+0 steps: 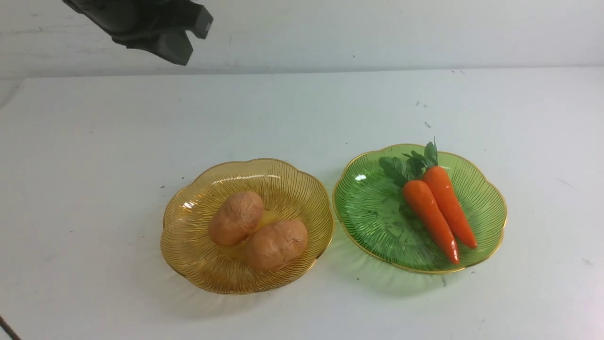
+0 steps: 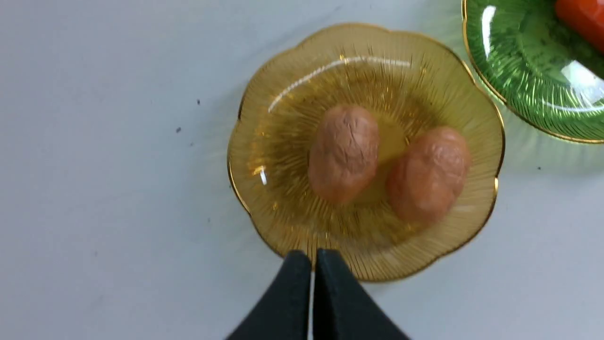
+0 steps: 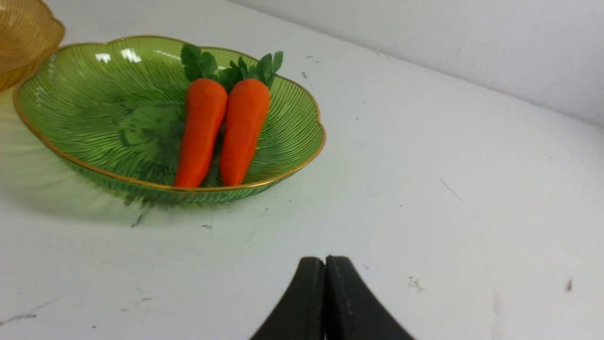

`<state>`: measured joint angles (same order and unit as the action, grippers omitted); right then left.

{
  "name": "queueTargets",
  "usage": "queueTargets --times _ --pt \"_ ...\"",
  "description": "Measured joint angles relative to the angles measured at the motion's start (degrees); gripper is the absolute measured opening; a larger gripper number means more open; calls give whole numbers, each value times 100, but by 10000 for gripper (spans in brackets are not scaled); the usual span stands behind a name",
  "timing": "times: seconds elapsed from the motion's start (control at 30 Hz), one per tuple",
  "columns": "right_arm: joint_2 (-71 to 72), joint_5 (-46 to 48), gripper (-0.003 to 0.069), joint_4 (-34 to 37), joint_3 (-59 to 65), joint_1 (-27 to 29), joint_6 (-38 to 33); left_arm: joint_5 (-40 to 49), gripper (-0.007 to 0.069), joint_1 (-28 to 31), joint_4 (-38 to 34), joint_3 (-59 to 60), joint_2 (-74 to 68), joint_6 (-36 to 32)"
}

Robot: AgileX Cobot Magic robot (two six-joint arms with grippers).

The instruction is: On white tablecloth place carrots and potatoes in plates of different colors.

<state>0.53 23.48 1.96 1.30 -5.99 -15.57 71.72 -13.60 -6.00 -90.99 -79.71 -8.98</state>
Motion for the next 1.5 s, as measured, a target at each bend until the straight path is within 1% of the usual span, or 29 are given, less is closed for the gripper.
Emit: queueTargets --times 0.07,0.2,0.33,0.57,0.67,0.7,0.8,0.93,1.0,1.1,1.3,1.43,1.5 --pt "0 -75 -15 -196 12 122 0 0 -3 0 35 620 612 158" --pt "0 -115 -15 -241 12 380 0 12 -3 0 166 1778 1971 238" --pt "0 -115 -15 -241 18 396 0 17 -3 0 197 2297 2659 250" --pt "0 -117 -15 -235 18 396 0 23 -3 0 51 3683 3975 443" --pt "0 -117 -15 -152 18 396 5 22 -3 0 -33 4211 4494 571" --pt "0 -117 -15 -95 18 396 5 -2 -3 0 -122 4549 4854 667" --pt "0 -111 -15 87 18 396 5 -242 -3 0 -274 5098 5532 753" --pt "0 -99 -15 229 18 396 48 -845 -3 0 -453 5683 6380 812" --pt "0 -95 -15 240 18 396 152 -1388 -3 0 -625 6027 6886 824" --pt "0 -93 -15 250 18 396 370 -1892 -3 0 -818 6341 7298 836" --pt "0 -93 -15 252 18 396 434 -2723 -3 0 -888 6602 7443 840" --pt "0 -89 -15 252 18 396 437 -3961 -3 0 -938 6883 7443 898" --pt "0 -89 -15 252 18 396 437 -4318 -3 0 -963 6933 7443 898"
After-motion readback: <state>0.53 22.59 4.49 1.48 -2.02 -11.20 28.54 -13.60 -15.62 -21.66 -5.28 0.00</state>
